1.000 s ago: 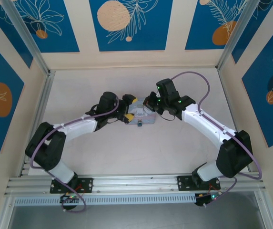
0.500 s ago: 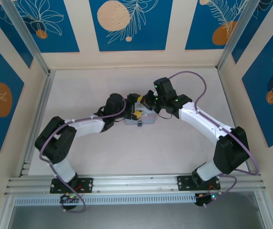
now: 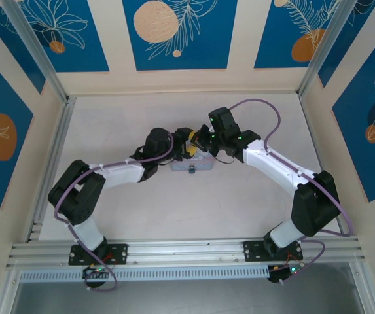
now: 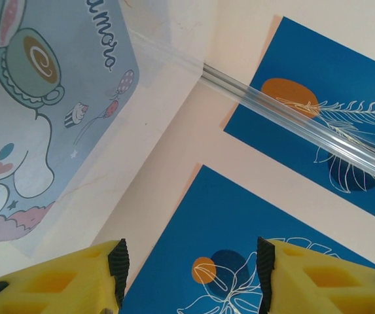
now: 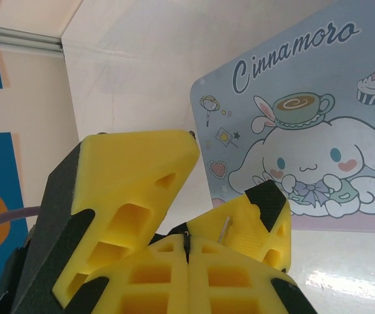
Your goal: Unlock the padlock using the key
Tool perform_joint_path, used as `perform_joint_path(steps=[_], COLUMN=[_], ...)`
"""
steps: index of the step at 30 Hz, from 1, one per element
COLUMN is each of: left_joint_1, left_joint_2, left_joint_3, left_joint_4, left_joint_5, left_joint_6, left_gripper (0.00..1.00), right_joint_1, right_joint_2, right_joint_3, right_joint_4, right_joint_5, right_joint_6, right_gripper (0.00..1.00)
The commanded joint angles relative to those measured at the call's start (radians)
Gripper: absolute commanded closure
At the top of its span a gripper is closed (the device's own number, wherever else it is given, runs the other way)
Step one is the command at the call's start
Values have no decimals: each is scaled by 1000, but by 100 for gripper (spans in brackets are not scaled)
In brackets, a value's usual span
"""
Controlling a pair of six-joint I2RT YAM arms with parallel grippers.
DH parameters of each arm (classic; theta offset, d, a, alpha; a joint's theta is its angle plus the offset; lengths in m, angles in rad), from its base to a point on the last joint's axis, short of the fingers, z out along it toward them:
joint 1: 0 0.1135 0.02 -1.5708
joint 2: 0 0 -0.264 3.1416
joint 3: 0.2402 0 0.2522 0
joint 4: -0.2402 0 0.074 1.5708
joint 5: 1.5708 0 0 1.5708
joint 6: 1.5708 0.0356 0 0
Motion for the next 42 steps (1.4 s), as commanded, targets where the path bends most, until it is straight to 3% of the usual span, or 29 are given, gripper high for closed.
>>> perform_joint_path(steps=[1,28,42], left_joint_1=[-11,-9,-9], left_joint_2=[13,24,26], left_joint_3=[-25,-40,-37], left_joint_4=[31,21,8], left_joint_5=[-16,-21,-22], left_joint_6=[-8,32,44], left_gripper=[46,61,78], right_joint_1=[-1,-28,-45], right_joint_2=[-29,-66,-75], right_joint_3=[-27,-90,-111], right_joint_4=[10,20,32], right_joint_5=[1,11,7], right_joint_6=[13,26,32], right_gripper=[100,100,100])
